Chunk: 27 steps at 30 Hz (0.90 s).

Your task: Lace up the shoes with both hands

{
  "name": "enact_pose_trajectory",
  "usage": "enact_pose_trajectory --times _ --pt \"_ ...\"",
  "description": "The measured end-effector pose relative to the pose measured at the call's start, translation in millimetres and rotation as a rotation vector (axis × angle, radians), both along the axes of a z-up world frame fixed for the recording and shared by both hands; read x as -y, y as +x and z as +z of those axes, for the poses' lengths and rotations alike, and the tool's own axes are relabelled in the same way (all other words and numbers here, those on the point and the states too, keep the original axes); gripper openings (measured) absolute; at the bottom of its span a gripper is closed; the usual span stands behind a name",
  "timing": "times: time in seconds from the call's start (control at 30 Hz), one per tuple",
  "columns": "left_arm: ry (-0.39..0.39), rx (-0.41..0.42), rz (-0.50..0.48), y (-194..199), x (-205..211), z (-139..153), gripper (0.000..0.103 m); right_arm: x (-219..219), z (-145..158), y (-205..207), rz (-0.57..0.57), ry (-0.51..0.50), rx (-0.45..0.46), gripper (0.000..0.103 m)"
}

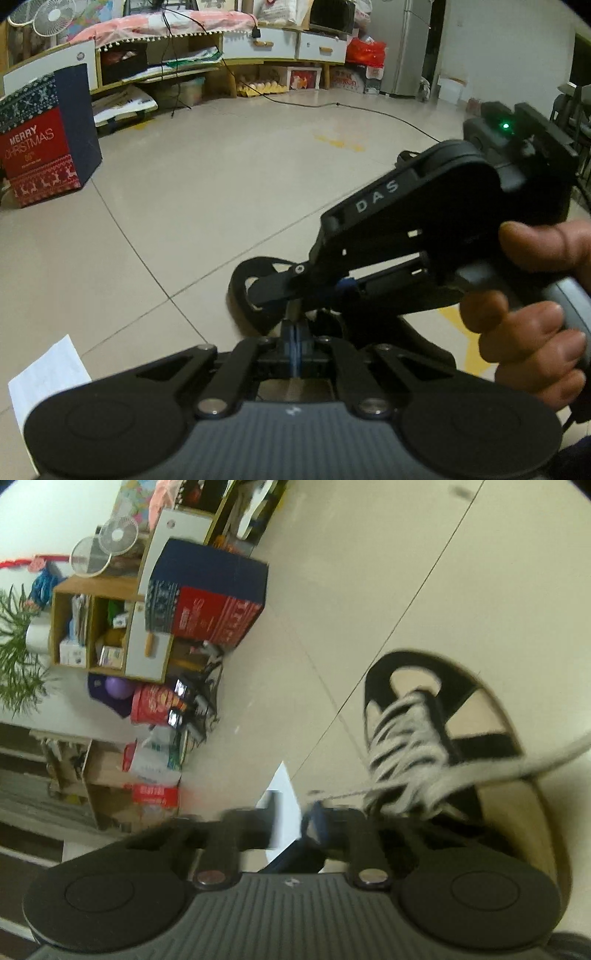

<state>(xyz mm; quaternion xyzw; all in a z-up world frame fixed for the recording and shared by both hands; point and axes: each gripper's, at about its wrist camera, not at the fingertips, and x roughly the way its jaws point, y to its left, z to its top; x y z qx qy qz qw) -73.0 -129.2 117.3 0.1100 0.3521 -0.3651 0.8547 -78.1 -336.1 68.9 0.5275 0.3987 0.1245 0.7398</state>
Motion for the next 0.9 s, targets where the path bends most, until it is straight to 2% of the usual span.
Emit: enact_pose_trajectory --times 0.1,0.17,0.2,0.3,0.4,0.5,0.67,0.73,0.77,0.87,0.9 --pt "-0.003 -0.011 0.022 2 -5 1 0.003 3 3 -4 -0.015 0.052 0.031 0.011" --pt "0.001 -0.004 0.028 3 -5 2 0.003 2 11 -2 -0.006 0.055 0.083 0.008" --pt "0.009 0.007 0.028 2 -5 3 0.003 0 16 -1 0.001 0.037 0.107 0.003" --pt "0.024 0.036 0.029 -3 -5 7 0.004 -5 29 1 0.013 -0.023 0.161 0.004" --pt "0.037 0.072 0.035 -2 -5 11 0.006 -1 23 1 -0.009 0.023 0.157 0.003" --pt "0.055 0.104 0.036 -2 -2 13 0.014 -2 21 4 -0.017 0.031 0.145 0.005" --pt "0.089 0.128 0.047 -5 1 13 0.019 -9 27 4 -0.023 0.026 0.167 0.006" --pt "0.1 0.154 0.043 -6 4 14 0.029 -10 29 2 -0.035 0.021 0.178 0.006" --pt "0.112 0.172 0.044 -6 6 14 0.03 -10 29 2 -0.038 0.019 0.182 0.006" --pt "0.154 0.211 0.052 -4 13 13 0.029 -13 30 1 -0.028 0.003 0.185 0.006" --pt "0.16 0.215 0.048 -3 14 12 0.016 -15 31 1 -0.023 -0.006 0.185 0.006"
